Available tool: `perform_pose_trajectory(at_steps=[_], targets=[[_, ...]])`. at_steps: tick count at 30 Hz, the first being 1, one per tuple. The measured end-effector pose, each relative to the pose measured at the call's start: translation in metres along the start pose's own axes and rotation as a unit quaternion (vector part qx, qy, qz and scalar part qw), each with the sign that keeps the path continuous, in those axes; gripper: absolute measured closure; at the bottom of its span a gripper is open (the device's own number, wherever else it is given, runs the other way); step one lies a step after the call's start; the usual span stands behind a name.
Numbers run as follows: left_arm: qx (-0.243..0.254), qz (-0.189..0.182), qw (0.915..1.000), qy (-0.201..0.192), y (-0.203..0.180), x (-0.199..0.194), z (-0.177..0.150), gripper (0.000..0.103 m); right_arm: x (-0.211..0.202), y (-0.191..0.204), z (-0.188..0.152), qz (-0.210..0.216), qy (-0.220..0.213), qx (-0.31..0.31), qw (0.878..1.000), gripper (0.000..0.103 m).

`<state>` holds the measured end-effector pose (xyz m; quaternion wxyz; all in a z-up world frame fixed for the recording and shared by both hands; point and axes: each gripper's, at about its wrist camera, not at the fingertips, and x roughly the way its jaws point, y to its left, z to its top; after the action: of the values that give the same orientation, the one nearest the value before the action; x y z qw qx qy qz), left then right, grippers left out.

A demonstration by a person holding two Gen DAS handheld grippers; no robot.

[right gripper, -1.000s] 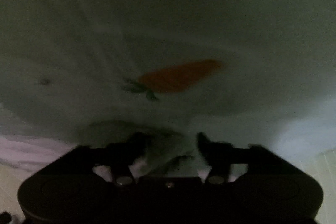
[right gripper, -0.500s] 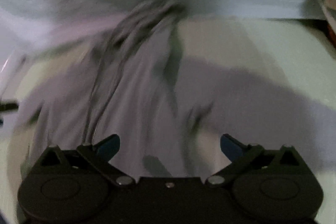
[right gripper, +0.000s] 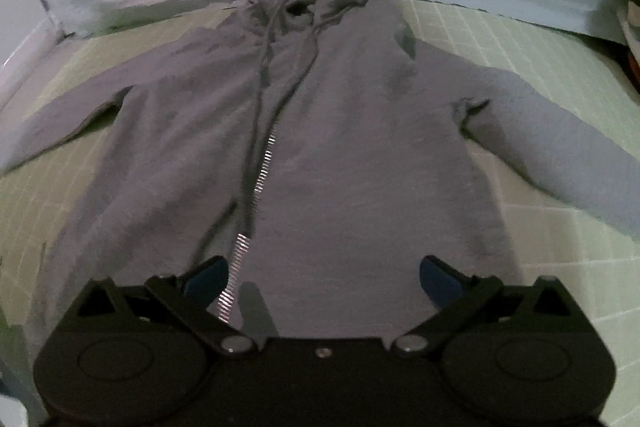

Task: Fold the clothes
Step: 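Grasp the sleeve cuff with the left gripper and pull it outward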

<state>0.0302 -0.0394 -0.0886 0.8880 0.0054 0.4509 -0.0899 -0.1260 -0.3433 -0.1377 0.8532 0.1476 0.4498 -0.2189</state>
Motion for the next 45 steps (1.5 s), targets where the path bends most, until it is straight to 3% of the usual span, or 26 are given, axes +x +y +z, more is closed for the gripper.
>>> perform_pose_trajectory(at_steps=[8,15,20,22,26,28,31,34,38,45], targets=[[-0.034,0.040,0.9985,-0.017,0.087,0.040,0.058,0.011,0.016,0.051,0.019,-0.041,-0.021,0.046,0.998,0.000],[-0.087,0.102,0.9909,0.002,0.172,0.083,0.092,0.011,0.033,0.077,0.023,-0.079,0.009,0.073,0.994,0.000],[-0.104,0.114,0.9878,0.015,0.200,0.106,0.100,0.011,0.035,0.075,0.020,-0.094,0.030,0.094,0.991,0.000],[-0.098,0.102,0.9897,0.021,0.203,0.113,0.103,0.017,0.036,0.074,0.022,-0.099,0.039,0.100,0.989,0.000],[-0.079,0.113,0.9902,0.025,0.197,0.118,0.102,0.039,0.037,0.083,0.030,-0.116,0.045,0.081,0.989,0.000],[-0.066,0.117,0.9907,0.022,0.194,0.117,0.101,0.059,0.037,0.087,0.033,-0.122,0.045,0.072,0.989,0.000],[-0.063,0.104,0.9925,0.015,0.191,0.113,0.103,0.078,0.035,0.091,0.034,-0.136,0.037,0.045,0.989,0.000],[-0.069,0.092,0.9934,0.009,0.187,0.107,0.107,0.083,0.028,0.087,0.032,-0.137,0.023,0.049,0.989,0.000],[-0.036,0.071,0.9964,-0.027,0.154,0.080,0.119,0.084,0.014,0.065,0.029,-0.132,0.003,0.076,0.988,0.000],[0.028,-0.010,0.9961,-0.084,0.041,0.027,0.123,0.084,-0.012,0.002,0.023,-0.125,-0.027,0.125,0.984,0.000]])
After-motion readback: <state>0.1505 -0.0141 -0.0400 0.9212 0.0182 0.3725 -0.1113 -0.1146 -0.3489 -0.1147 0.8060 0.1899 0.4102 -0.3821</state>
